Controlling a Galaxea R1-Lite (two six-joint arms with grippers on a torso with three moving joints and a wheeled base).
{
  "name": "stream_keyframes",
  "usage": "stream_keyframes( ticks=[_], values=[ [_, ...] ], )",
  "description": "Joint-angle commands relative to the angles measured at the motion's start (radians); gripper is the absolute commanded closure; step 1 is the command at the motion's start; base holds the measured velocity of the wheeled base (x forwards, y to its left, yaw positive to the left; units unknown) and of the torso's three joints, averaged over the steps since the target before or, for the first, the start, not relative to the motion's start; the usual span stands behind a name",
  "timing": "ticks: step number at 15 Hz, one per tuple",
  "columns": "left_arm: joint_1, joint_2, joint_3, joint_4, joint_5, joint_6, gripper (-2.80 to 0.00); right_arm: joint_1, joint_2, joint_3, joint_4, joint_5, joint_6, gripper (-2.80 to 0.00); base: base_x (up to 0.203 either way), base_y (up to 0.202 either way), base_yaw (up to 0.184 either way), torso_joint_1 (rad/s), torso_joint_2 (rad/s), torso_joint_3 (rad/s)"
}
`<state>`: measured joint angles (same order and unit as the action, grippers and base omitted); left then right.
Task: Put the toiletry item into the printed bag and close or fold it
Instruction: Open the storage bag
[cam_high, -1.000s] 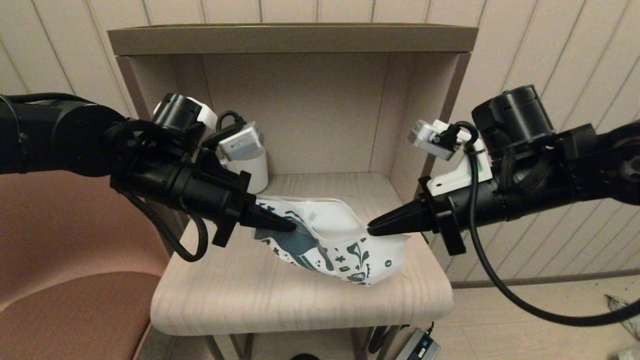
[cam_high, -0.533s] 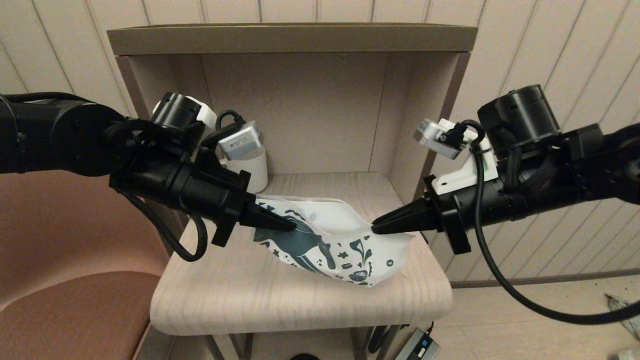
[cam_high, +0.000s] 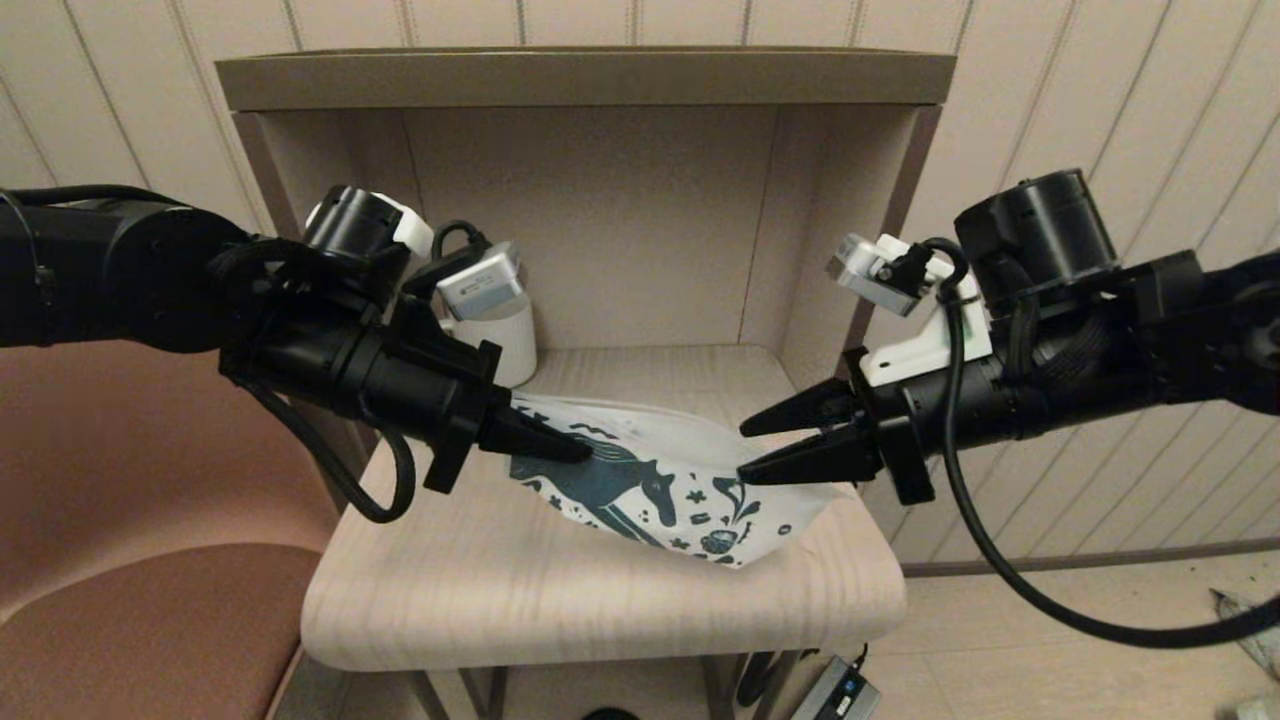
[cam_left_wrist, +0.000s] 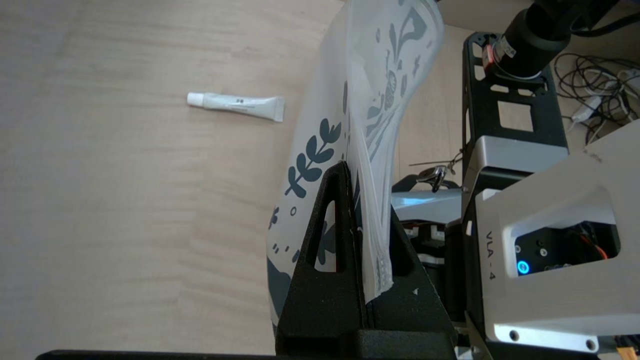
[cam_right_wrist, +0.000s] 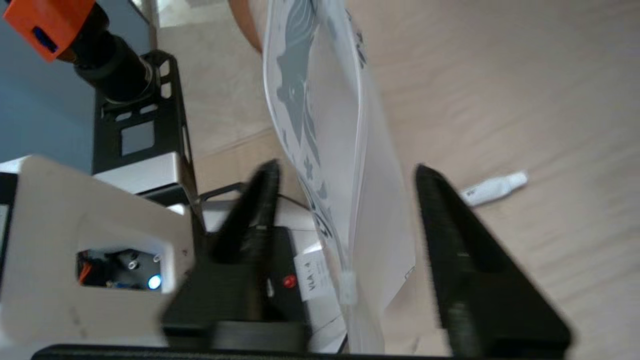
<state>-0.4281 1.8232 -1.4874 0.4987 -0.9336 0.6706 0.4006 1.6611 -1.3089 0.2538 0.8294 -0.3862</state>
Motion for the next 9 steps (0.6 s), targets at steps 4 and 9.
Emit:
stream_keyframes(
  ticks=[4, 9],
  values=[
    [0.001, -0.009, 0.014, 0.000, -0.003, 0.004, 0.00, -0.009, 0.000, -0.024, -0.002, 0.005, 0.003, -2.80, 0.000, 0.000, 0.000, 0.000, 0.00, 0.000],
    [0.108, -0.129, 0.037, 0.002, -0.006, 0.001, 0.00, -0.096, -0.074, -0.016, 0.007, -0.001, 0.068, -2.80, 0.000, 0.000, 0.000, 0.000, 0.00, 0.000]
  ],
)
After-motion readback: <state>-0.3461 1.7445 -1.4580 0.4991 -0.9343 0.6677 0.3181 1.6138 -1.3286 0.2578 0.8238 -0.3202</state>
